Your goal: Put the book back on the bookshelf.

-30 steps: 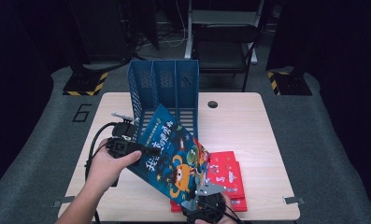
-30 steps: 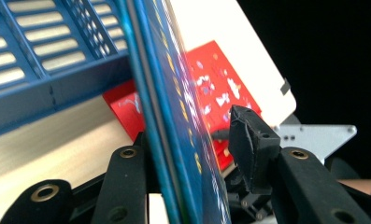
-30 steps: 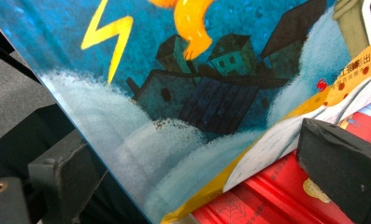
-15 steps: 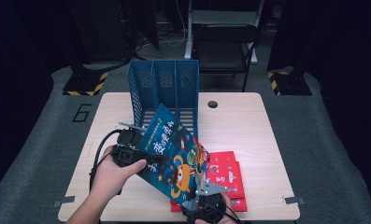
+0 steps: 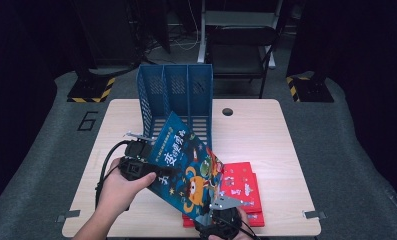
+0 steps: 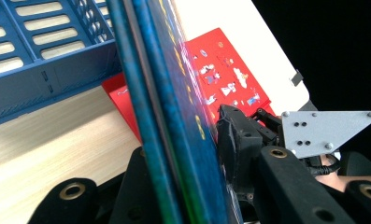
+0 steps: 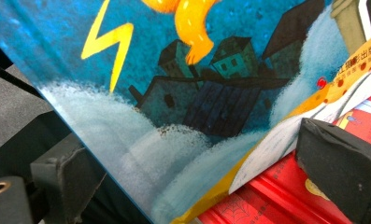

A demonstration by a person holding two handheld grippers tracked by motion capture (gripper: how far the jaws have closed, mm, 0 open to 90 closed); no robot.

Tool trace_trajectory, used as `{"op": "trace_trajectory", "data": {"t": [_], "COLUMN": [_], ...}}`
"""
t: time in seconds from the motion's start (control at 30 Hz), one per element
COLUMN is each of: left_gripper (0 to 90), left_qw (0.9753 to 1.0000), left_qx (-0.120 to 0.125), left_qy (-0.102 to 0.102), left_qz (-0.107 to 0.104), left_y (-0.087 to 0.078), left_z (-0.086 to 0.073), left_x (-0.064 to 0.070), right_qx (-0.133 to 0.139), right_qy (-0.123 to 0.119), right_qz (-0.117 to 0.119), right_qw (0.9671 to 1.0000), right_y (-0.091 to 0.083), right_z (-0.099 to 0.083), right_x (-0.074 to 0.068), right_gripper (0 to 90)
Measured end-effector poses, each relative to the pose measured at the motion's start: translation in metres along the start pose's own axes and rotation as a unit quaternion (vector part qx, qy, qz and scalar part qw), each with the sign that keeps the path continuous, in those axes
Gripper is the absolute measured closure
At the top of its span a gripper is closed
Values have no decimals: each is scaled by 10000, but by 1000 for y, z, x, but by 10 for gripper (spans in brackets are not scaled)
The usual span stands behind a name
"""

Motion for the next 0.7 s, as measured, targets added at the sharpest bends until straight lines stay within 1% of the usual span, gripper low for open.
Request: {"op": "trace_trajectory", "data": {"t": [0.1,0.17,0.2,0.27,0.43,0.47,0.53,0.57,0.63,0.7], "left_gripper": [729,730,733,739,750,750,754,756,761,766], "left_qw": [10000,10000,10000,10000,9999,9998,9998,9997,9996,9997], "left_qx": [0,-33,-32,-23,-90,-132,-175,-201,-236,-219], "left_qy": [-18,9,-8,-19,-89,-73,-58,-103,-94,-102], "left_qz": [-5,-14,-17,-6,-80,-95,-106,-114,-107,-89], "left_y": [0,0,0,1,1,1,1,1,2,2], "left_z": [0,1,2,3,7,8,10,14,17,19], "left_x": [0,0,0,1,0,-1,-1,-2,-3,-3], "right_qx": [5,12,8,23,42,42,23,18,24,22], "right_qy": [7,14,90,69,87,87,75,22,-20,-44], "right_qz": [-8,-7,-1,-35,-8,-8,-23,-8,10,26], "right_qw": [10000,10000,10000,10000,10000,10000,10000,10000,10000,10000], "right_y": [0,0,0,0,0,0,0,-1,-1,-1], "right_z": [0,0,0,0,0,0,0,0,0,0], "right_x": [0,0,-1,0,0,0,0,1,0,0], "right_gripper": [43,44,45,47,56,56,69,77,104,137]}}
Point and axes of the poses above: each handheld gripper's, and its own axes: y roughly forward along the jaws, z roughly out of its top, x roughly to its right, the point moved 4 cm from there along y, roughly forward along the jaws, and after that the axes turned 3 degrees about z, right-handed, at the moved point
